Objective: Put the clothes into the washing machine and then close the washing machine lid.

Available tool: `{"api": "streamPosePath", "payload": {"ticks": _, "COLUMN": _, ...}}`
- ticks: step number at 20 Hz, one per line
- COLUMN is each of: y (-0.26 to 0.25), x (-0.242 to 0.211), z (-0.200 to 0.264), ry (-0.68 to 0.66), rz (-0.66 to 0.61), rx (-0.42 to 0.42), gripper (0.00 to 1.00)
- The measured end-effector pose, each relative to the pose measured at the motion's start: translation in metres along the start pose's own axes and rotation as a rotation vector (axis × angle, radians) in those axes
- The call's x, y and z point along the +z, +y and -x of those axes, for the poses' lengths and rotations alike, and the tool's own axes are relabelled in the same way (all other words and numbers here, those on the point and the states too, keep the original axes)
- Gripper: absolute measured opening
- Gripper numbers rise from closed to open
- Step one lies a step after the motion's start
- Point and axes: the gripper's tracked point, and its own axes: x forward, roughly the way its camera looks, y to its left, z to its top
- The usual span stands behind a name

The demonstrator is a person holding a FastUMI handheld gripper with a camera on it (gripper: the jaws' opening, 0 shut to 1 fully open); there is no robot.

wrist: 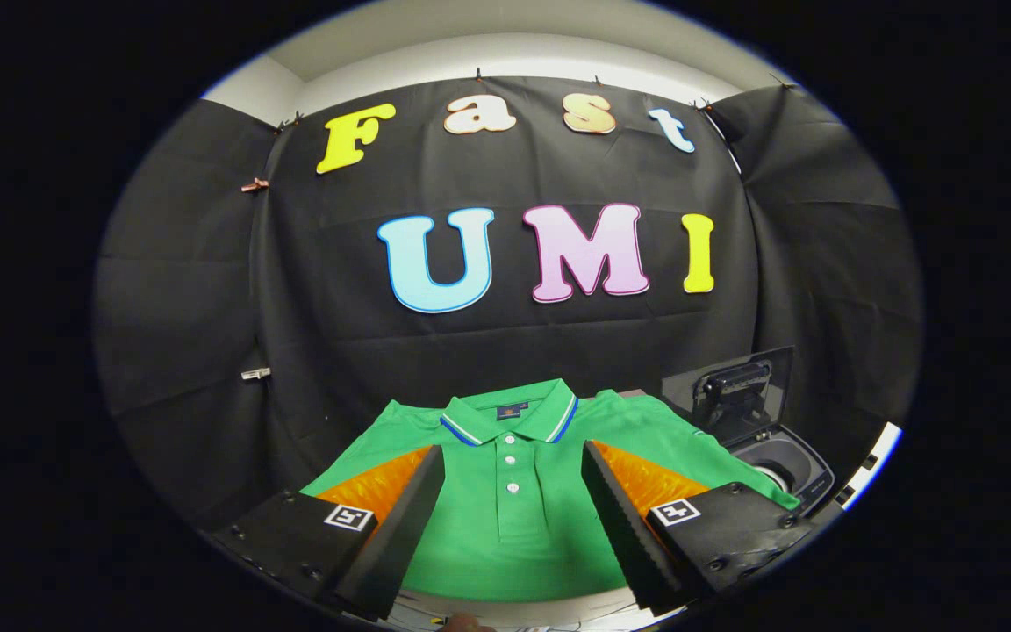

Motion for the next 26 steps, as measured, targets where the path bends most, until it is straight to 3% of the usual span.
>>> {"api": "streamPosePath", "payload": {"ticks": 4, "y": -0.009, "x": 0.001, "z": -0.033, "ry": 0.086, "rz": 0.031, "rx": -0.038, "gripper": 0.99}}
{"api": "streamPosePath", "payload": {"ticks": 9, "y": -0.016, "x": -0.036, "z": -0.068, "ry": 0.315, "rz": 0.034, "rx": -0.086, "gripper": 0.99}}
{"api": "streamPosePath", "payload": {"ticks": 15, "y": -0.014, "x": -0.069, "z": -0.079, "ry": 0.552, "rz": 0.068, "rx": -0.073, "gripper": 0.99}}
{"api": "streamPosePath", "payload": {"ticks": 23, "y": -0.02, "x": -0.075, "z": -0.087, "ry": 0.805, "rz": 0.082, "rx": -0.107, "gripper": 1.0}}
{"api": "streamPosePath", "payload": {"ticks": 25, "y": -0.021, "x": -0.077, "z": -0.089, "ry": 0.881, "rz": 0.07, "rx": -0.124, "gripper": 0.9}}
{"api": "streamPosePath", "payload": {"ticks": 26, "y": -0.021, "x": -0.077, "z": -0.089, "ry": 0.909, "rz": 0.072, "rx": -0.131, "gripper": 0.9}}
